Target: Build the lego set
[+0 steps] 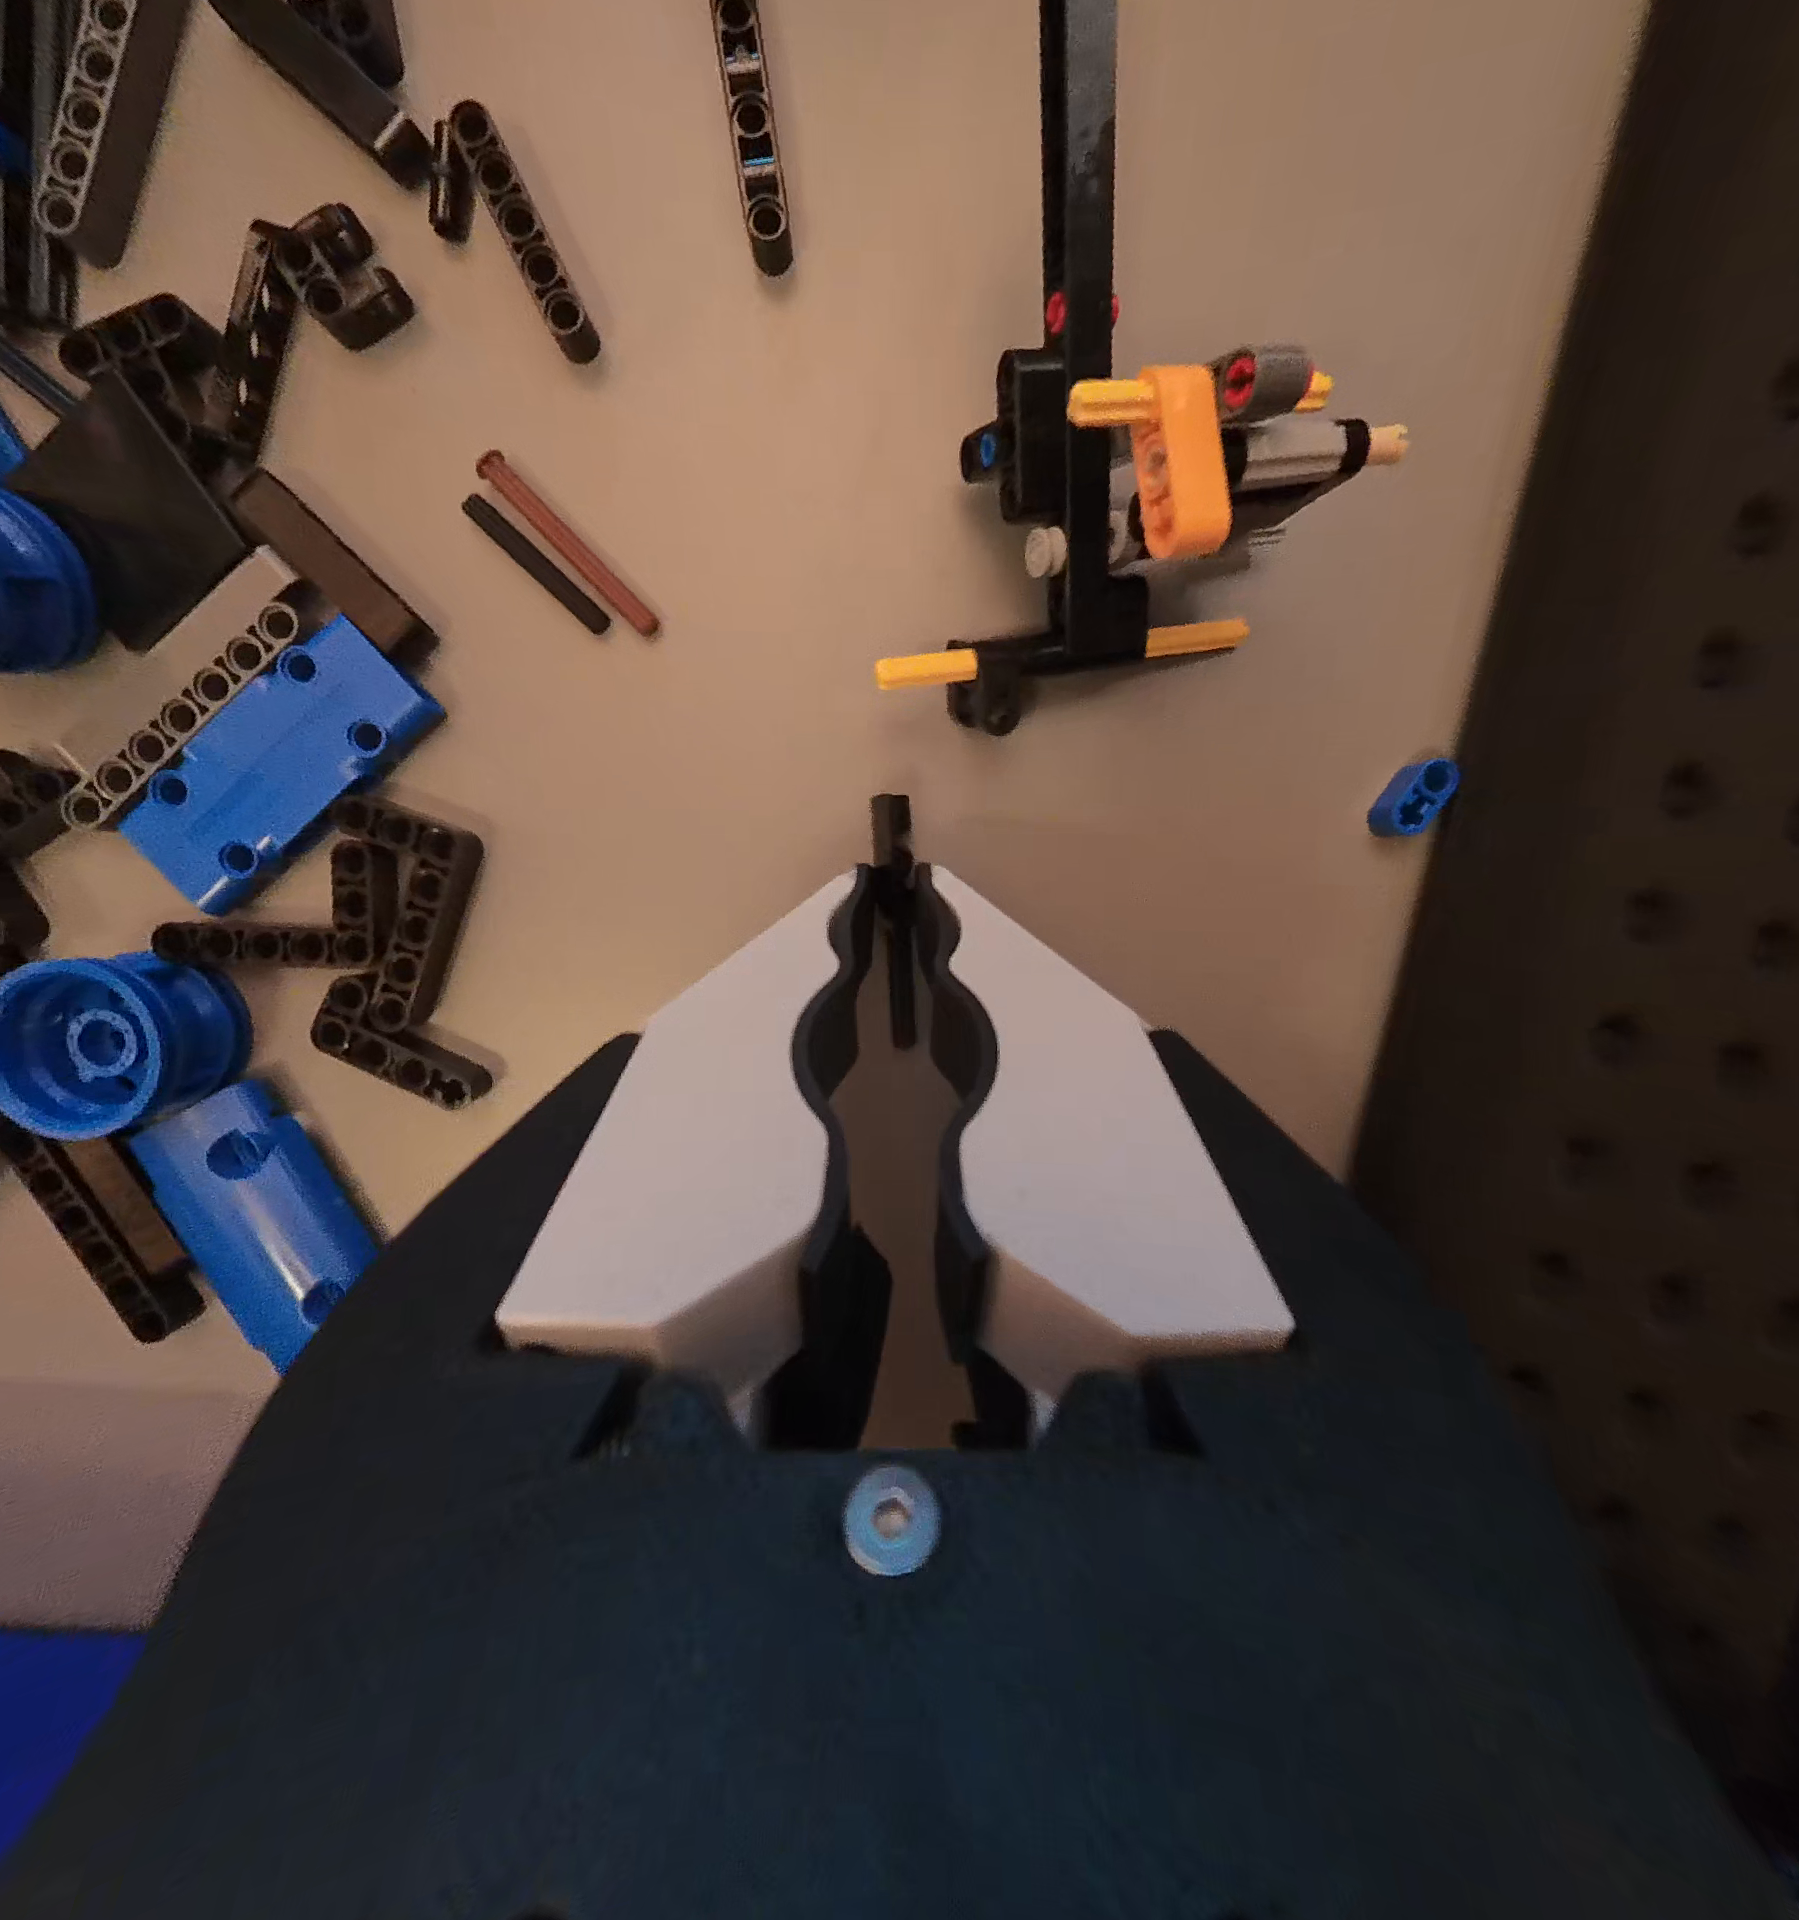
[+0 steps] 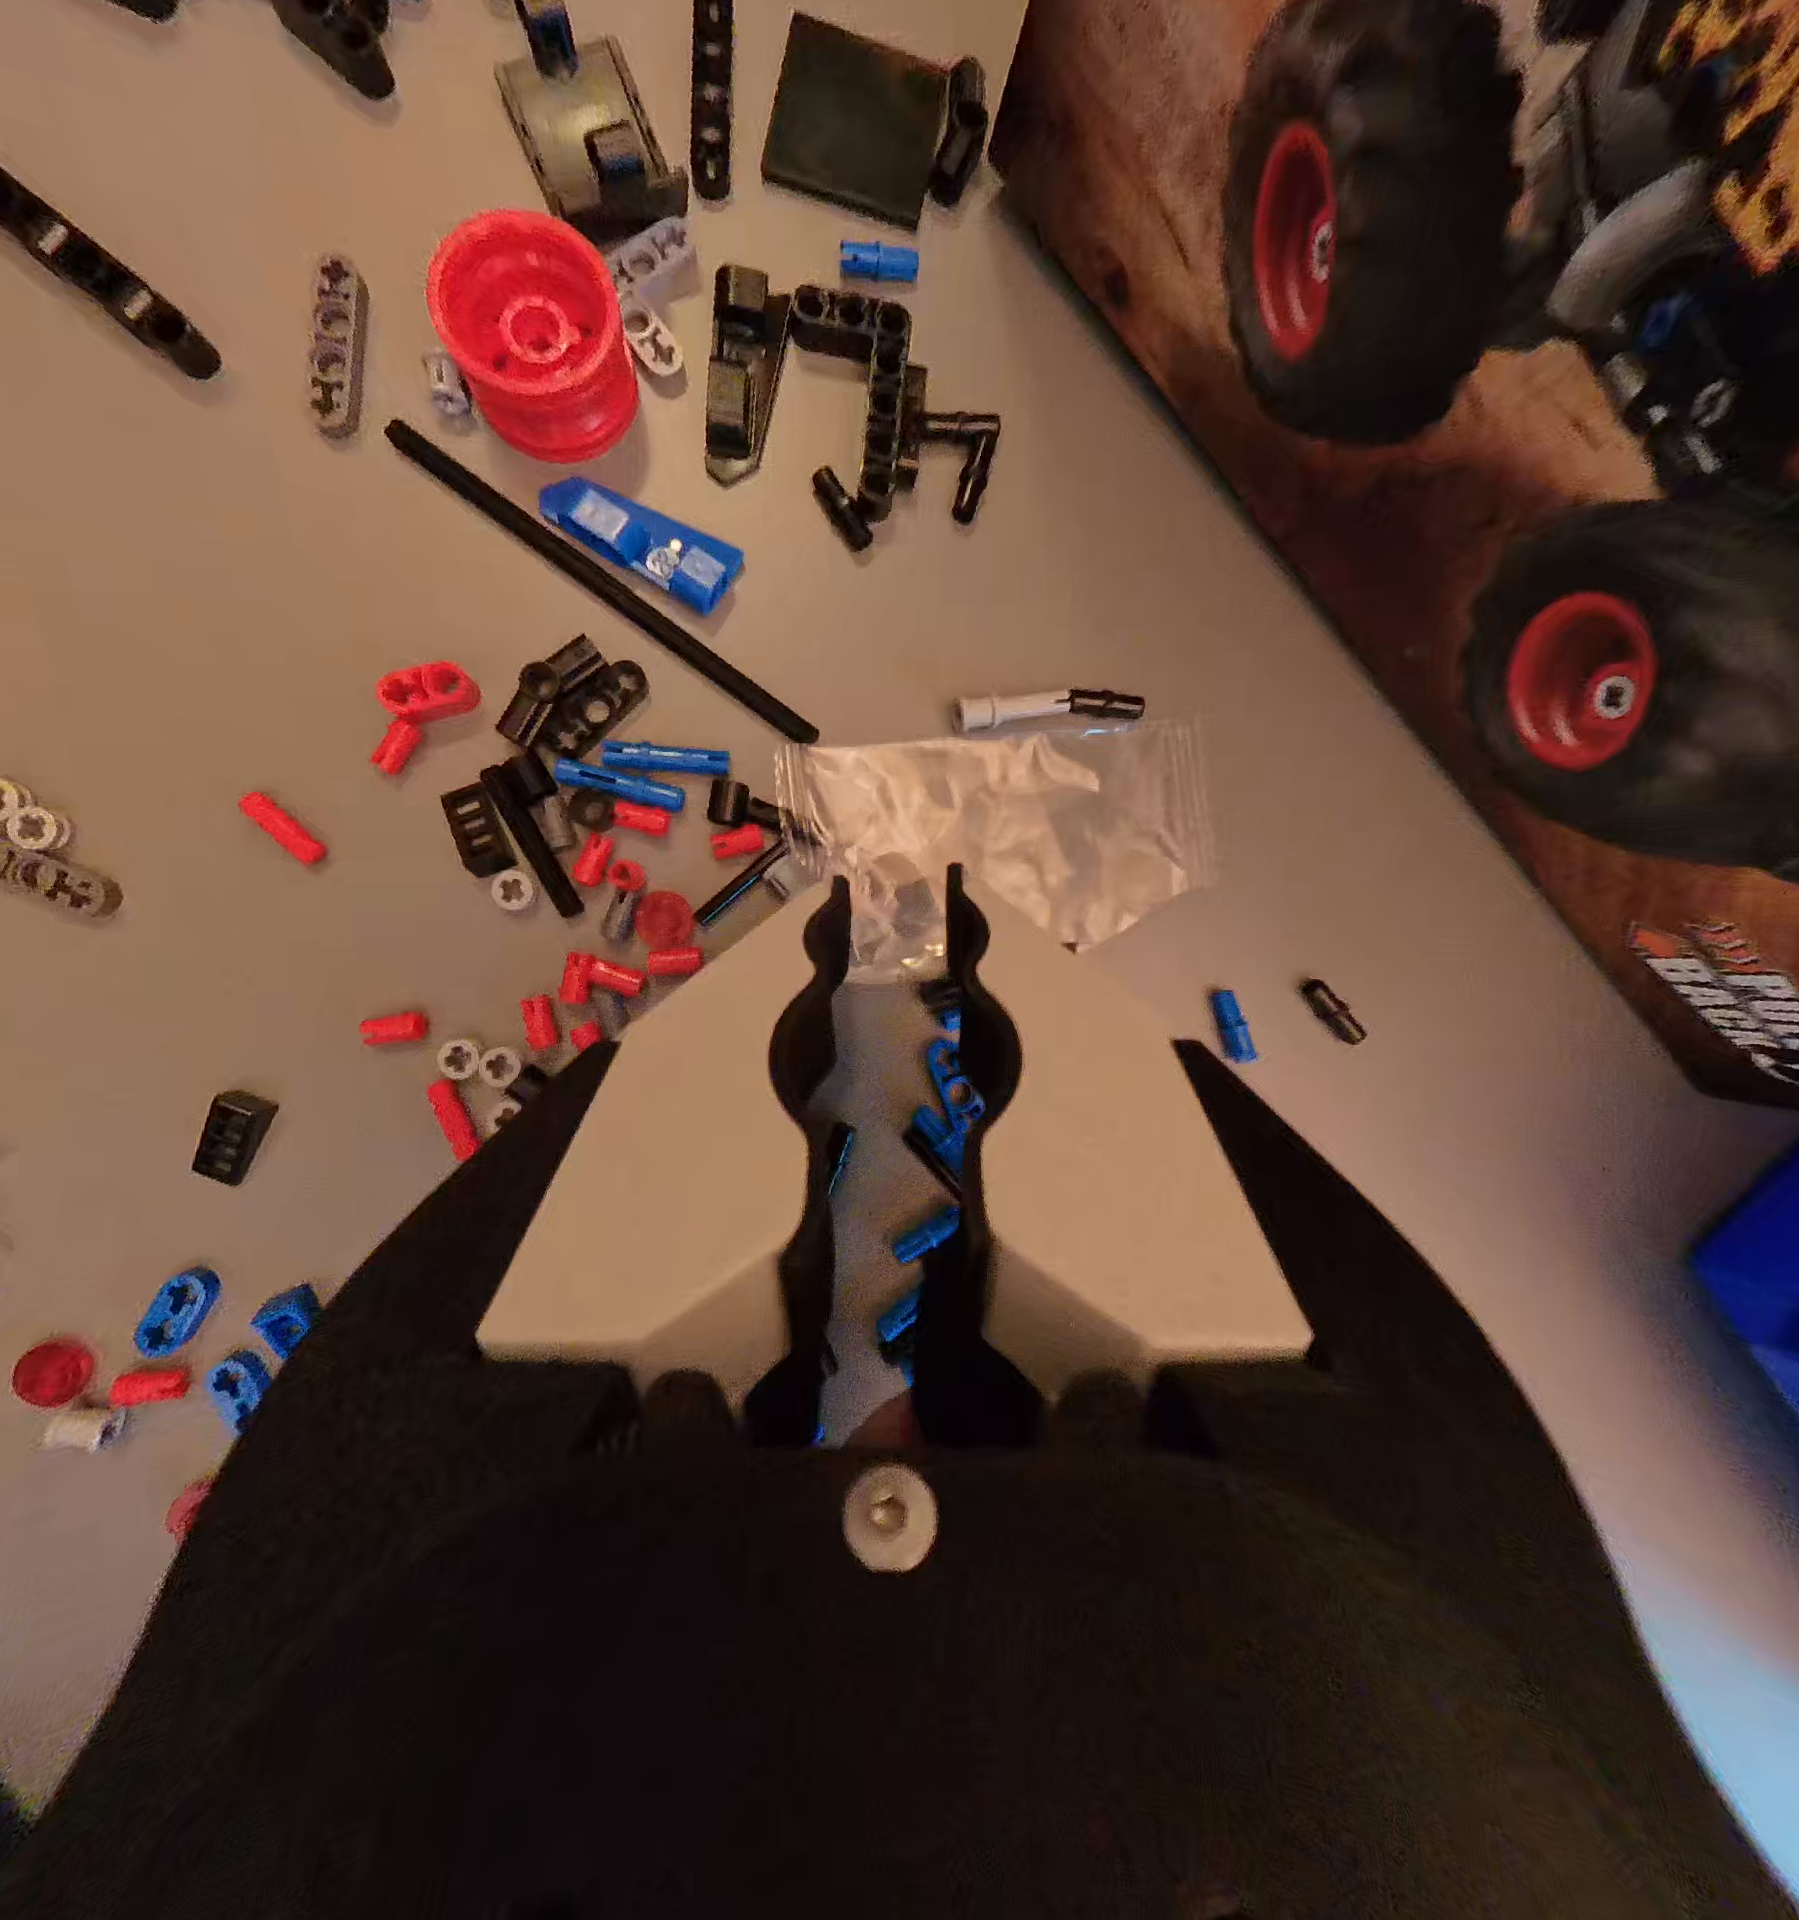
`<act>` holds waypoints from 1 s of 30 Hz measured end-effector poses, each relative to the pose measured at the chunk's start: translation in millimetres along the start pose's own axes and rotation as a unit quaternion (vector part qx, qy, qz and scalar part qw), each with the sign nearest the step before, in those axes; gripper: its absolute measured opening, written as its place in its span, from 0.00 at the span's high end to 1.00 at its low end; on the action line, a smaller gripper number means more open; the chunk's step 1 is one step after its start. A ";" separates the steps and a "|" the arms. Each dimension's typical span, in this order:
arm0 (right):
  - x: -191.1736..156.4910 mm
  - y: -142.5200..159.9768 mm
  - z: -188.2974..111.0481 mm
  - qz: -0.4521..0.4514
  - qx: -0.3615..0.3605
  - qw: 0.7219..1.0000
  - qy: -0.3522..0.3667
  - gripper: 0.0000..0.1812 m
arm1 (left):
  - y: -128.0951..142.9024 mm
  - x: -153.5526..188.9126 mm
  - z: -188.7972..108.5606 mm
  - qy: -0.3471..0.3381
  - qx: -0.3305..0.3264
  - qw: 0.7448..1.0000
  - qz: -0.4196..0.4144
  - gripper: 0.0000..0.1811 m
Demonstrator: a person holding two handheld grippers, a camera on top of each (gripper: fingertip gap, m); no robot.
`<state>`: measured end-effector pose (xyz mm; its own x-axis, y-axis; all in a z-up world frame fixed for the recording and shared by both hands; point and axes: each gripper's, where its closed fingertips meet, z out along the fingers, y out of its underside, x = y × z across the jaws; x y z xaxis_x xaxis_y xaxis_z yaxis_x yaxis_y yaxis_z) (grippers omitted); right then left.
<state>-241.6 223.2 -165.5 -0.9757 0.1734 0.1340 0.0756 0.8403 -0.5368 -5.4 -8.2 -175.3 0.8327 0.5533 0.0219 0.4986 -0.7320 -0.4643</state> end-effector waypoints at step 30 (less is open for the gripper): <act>10.9 -130.8 49.6 -0.098 0.079 0.990 0.061 0.85 | 1.0 5.9 -3.1 0.023 0.071 0.996 -0.051 0.91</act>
<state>-272.3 89.6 -135.1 -0.9356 0.0843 0.3428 -0.1546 0.7750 -0.6127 0.8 -6.9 -172.9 0.7916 0.6002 0.1149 0.5448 -0.6080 -0.5775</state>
